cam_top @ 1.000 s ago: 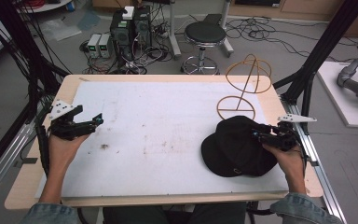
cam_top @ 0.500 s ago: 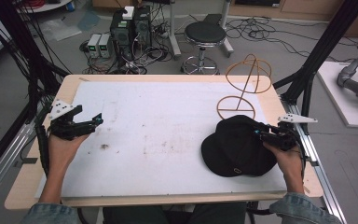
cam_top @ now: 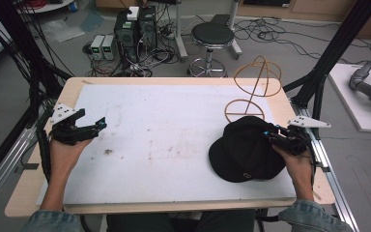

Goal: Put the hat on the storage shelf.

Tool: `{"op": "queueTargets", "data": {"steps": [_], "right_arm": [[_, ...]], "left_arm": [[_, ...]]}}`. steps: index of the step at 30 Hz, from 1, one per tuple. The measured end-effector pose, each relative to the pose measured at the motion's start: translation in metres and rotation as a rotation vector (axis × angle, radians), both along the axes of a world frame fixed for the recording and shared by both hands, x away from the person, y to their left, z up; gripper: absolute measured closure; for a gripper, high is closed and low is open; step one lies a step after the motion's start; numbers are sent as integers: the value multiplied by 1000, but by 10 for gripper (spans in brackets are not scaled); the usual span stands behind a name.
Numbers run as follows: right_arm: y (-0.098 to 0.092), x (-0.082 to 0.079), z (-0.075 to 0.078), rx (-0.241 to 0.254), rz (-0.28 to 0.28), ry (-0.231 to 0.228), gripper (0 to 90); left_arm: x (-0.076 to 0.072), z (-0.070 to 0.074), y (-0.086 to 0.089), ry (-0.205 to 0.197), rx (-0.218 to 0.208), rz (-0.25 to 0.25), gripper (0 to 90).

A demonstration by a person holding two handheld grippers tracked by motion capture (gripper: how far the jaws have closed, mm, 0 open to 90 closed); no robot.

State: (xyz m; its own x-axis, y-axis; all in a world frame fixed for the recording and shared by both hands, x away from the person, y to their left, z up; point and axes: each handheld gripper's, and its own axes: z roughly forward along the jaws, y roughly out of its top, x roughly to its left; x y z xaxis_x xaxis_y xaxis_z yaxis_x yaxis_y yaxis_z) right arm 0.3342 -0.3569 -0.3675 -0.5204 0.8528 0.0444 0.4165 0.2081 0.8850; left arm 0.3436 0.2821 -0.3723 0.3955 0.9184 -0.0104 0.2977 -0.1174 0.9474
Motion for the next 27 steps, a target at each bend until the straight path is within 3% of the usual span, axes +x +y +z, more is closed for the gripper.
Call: {"op": "queueTargets", "data": {"steps": [27], "right_arm": [[15,-17,32,-20,38,-112,696]], "left_arm": [[-1,2,3,-7,-7,2,164]]}}
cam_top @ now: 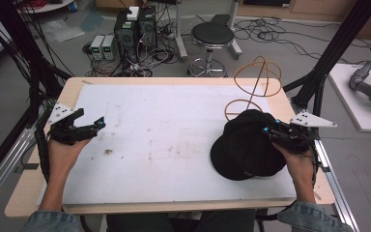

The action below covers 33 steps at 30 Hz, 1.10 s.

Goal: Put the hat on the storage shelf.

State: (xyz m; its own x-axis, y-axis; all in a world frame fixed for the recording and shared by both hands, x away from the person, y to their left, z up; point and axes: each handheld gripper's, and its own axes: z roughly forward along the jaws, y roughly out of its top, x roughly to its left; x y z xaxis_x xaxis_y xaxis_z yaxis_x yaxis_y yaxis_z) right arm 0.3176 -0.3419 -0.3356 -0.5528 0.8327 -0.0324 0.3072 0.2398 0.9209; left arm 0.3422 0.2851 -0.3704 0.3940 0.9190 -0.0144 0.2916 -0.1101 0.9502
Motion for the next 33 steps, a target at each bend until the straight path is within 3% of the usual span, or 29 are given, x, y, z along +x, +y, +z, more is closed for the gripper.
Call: {"op": "queueTargets", "data": {"steps": [14,33], "right_arm": [[14,-15,25,-17,24,-58,697],[15,-24,46,-4,40,-109,700]], "left_arm": [[-1,2,2,-6,-9,0,164],[-1,2,3,-6,-11,8,164]]}}
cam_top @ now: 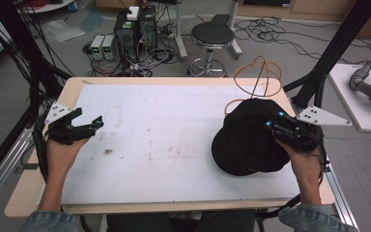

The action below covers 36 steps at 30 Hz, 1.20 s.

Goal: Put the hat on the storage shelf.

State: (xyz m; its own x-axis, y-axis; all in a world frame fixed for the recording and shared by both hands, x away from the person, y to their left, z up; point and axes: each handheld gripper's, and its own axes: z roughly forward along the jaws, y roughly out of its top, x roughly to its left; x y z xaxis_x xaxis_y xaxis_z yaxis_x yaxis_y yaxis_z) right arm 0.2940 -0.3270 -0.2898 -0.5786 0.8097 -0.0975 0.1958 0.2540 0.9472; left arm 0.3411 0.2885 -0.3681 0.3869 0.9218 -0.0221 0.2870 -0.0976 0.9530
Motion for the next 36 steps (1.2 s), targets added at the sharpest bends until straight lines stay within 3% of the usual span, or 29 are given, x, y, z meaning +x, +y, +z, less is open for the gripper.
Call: {"op": "queueTargets", "data": {"steps": [12,31,36], "right_arm": [[5,-5,22,-8,4,-40,700],[9,7,64,-4,14,-109,700],[9,12,74,19,11,-119,700]], "left_arm": [[-1,1,1,-4,-4,4,164],[0,0,1,0,1,7,164],[0,0,2,1,1,5,164]]}}
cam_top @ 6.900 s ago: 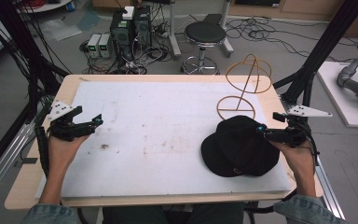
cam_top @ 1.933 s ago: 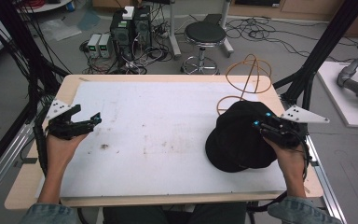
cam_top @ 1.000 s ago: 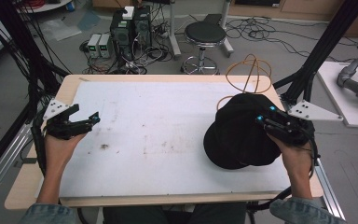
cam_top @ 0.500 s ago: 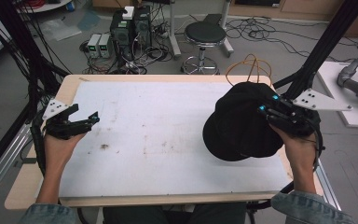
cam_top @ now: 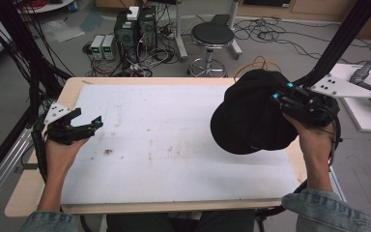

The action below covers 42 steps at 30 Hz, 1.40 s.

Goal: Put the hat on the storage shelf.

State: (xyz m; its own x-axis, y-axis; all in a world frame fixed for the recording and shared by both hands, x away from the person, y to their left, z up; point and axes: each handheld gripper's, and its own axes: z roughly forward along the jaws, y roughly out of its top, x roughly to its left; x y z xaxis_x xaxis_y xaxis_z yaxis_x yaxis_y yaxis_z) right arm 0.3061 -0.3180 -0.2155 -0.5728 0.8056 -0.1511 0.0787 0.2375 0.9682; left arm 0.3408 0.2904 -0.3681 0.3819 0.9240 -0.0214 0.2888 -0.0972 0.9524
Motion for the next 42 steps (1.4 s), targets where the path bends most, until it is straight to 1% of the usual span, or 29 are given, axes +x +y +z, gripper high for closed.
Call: {"op": "queueTargets", "data": {"steps": [8,11,19,25,29,33,38,42], "right_arm": [[0,13,8,13,-14,-1,700],[-2,16,11,16,-20,-10,700],[-5,23,19,52,-38,-30,700],[-4,32,28,55,-54,-52,700],[-4,39,32,64,-63,-55,700],[-5,47,32,69,-69,-48,700],[-7,55,31,79,-88,-45,700],[-10,61,29,89,-104,-46,700]], "left_arm": [[0,-1,1,4,1,2,164],[1,-1,1,5,-3,5,164],[0,-1,1,3,-1,5,164],[1,-2,2,8,0,5,164],[1,-2,2,7,-3,6,164],[1,-2,2,6,-4,6,164],[1,-2,2,9,3,3,164],[1,-3,2,9,1,5,164]]}}
